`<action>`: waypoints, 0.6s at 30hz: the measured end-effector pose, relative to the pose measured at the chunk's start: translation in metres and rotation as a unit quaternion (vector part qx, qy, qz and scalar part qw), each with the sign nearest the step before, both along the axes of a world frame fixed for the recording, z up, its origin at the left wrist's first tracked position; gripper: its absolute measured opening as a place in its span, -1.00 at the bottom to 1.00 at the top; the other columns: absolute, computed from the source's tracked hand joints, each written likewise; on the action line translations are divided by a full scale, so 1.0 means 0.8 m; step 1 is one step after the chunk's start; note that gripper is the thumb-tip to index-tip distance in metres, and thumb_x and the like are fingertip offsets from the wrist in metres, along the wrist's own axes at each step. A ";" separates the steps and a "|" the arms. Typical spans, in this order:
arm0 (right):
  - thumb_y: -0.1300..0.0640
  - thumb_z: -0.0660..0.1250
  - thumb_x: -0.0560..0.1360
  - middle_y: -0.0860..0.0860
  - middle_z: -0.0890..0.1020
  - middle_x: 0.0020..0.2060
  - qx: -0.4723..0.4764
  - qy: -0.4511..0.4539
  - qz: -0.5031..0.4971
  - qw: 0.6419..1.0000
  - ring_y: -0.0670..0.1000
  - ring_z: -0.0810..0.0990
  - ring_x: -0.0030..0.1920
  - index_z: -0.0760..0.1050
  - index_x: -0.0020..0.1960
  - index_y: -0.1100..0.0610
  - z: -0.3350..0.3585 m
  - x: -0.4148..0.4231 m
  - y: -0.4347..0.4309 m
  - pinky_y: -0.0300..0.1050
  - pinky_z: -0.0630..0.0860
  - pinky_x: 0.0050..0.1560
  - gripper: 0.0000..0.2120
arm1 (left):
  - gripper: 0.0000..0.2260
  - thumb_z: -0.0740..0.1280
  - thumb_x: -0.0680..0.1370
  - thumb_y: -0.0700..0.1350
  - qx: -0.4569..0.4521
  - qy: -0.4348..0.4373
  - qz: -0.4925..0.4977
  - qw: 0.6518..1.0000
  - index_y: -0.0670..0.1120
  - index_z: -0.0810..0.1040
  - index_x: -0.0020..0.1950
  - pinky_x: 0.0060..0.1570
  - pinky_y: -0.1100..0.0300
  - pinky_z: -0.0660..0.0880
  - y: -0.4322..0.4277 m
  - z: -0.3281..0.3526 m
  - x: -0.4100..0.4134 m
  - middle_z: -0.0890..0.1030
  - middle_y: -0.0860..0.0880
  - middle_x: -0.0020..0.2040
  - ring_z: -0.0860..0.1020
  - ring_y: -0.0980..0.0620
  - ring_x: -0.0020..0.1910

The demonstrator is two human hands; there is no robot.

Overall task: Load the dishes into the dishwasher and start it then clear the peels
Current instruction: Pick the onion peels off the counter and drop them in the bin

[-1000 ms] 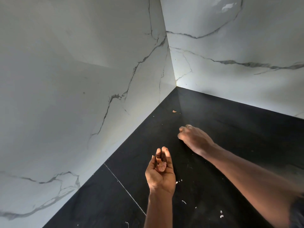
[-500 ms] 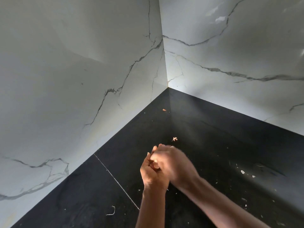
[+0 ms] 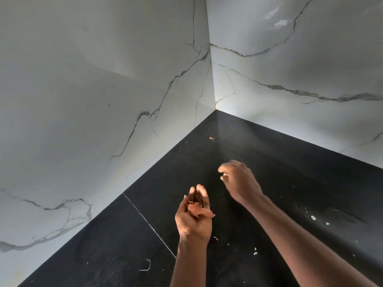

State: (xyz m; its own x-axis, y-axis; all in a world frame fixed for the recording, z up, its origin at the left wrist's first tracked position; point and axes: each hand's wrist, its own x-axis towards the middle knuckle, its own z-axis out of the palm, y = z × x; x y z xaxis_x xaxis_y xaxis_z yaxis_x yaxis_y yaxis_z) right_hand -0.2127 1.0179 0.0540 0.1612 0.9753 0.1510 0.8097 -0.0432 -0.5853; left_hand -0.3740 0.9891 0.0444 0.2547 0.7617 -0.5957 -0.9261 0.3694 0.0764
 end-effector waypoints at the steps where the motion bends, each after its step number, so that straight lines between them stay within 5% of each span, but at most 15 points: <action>1: 0.24 0.37 0.54 0.02 0.61 -0.10 -0.028 -0.017 -0.019 0.999 0.06 0.63 -0.12 0.64 0.02 0.11 -0.013 0.010 0.010 -0.04 0.56 -0.12 -0.89 | -0.67 0.10 0.70 -0.11 -0.001 -0.006 0.001 1.000 -0.24 0.59 -0.01 -0.61 0.33 0.46 -0.003 0.004 -0.001 0.65 -0.22 0.01 0.66 -0.10 -0.04; 7: 0.36 0.32 0.53 0.03 0.53 -0.17 -0.065 -0.096 -0.002 0.993 0.05 0.55 -0.17 0.53 -0.14 0.16 -0.035 0.002 0.052 -0.20 0.36 -0.29 -0.86 | -0.70 0.13 0.69 -0.13 -0.013 0.009 0.002 1.000 -0.25 0.60 0.03 -0.58 0.31 0.50 0.000 0.011 -0.005 0.64 -0.23 0.05 0.68 -0.12 -0.07; 11: 0.38 0.30 0.52 0.07 0.63 -0.09 -0.096 -0.093 0.020 0.991 0.08 0.62 -0.08 0.59 -0.03 0.18 -0.032 -0.004 0.100 -0.11 0.53 -0.07 -0.84 | -0.72 0.14 0.69 -0.14 -0.024 0.016 0.012 1.000 -0.27 0.60 0.05 -0.50 0.28 0.56 0.006 0.008 -0.010 0.65 -0.22 0.05 0.70 -0.14 -0.10; 15: 0.31 0.24 0.53 0.12 0.63 -0.05 -0.093 -0.038 -0.022 0.995 0.17 0.61 -0.05 0.60 0.02 0.18 -0.022 0.015 0.165 -0.04 0.53 -0.10 -0.82 | -0.75 0.19 0.64 -0.14 -0.044 0.029 -0.013 0.999 -0.24 0.62 0.04 -0.21 0.37 0.56 0.017 -0.002 -0.019 0.69 -0.20 0.03 0.71 -0.12 -0.07; 18: 0.28 0.20 0.45 0.01 0.59 -0.22 -0.072 -0.005 -0.067 0.995 0.11 0.62 -0.17 0.53 -0.08 0.14 -0.012 0.028 0.211 -0.04 0.47 -0.21 -0.85 | -0.72 0.21 0.64 -0.14 -0.076 0.068 -0.019 0.995 -0.28 0.65 -0.02 -0.03 0.35 0.59 0.036 -0.008 -0.029 0.69 -0.23 0.01 0.70 -0.14 -0.01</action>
